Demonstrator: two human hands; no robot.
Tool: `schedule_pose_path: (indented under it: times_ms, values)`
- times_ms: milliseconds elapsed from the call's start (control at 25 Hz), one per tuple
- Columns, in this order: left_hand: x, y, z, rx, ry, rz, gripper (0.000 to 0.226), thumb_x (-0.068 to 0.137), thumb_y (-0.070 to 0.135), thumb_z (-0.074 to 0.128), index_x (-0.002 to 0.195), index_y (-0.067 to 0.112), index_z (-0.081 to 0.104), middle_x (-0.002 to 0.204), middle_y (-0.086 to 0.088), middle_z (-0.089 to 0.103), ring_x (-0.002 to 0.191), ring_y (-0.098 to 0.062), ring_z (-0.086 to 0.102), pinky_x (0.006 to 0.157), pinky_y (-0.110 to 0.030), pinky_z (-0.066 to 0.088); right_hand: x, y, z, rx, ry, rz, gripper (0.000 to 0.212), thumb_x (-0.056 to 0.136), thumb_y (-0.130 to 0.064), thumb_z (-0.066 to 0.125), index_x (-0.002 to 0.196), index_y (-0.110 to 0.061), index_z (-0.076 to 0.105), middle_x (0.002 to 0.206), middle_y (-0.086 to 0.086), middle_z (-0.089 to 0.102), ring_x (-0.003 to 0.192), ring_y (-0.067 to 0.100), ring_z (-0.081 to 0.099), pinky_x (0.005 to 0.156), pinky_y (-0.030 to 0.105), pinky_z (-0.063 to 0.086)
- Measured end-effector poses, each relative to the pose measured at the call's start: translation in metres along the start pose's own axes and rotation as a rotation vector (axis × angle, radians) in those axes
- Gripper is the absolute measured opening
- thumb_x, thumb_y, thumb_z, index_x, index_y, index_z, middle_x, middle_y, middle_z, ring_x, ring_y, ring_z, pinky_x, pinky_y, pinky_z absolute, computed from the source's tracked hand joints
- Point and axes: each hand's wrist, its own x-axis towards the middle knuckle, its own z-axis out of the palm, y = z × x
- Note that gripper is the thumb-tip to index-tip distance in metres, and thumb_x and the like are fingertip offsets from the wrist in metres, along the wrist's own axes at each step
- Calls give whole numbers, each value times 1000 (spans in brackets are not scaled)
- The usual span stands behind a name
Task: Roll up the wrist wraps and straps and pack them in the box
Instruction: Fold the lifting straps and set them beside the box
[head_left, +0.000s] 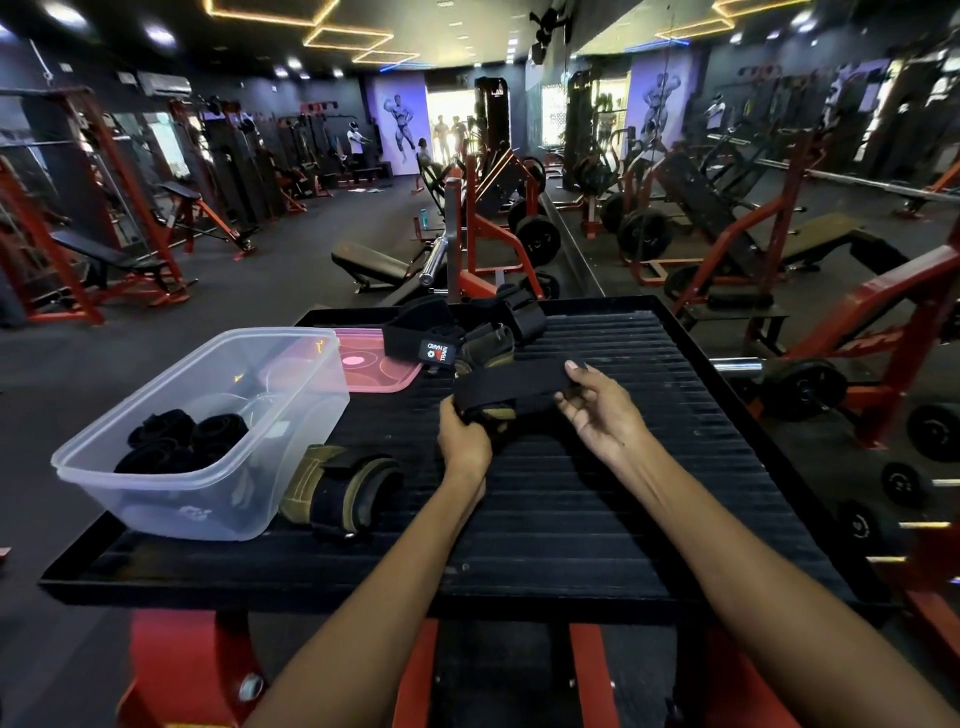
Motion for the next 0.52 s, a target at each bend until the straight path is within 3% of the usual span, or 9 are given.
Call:
schedule_pose_path:
  times_ms: [160,360,440,520]
  values:
    - [-13,9,4,-48,-203,74,39,83,-13,55,117,4,52,96,-5,60,79,-8,55,69,-14,49,-2,9,0,-178,26,95,15,92,-4,54,85,-17,54,85,0,60,73,10,58,54,19,51]
    - [-16,10,3,-56,-324,107,39,78,-11,64,101,19,54,92,2,62,82,-9,56,72,-24,49,-11,13,3,-321,-75,298,32,94,5,33,84,-15,57,83,3,59,76,14,55,69,23,46]
    - [-16,7,2,7,-352,114,42,75,-9,66,107,15,53,96,0,62,85,-11,57,77,-31,49,-11,15,5,-350,-76,254,33,94,8,32,87,-13,57,83,4,60,76,14,56,67,21,48]
    - [-15,4,3,76,-381,132,43,78,-9,62,116,7,51,99,-3,61,84,-9,57,77,-29,49,-11,16,6,-365,-48,197,31,94,9,33,92,-11,56,84,6,60,74,15,56,59,19,51]
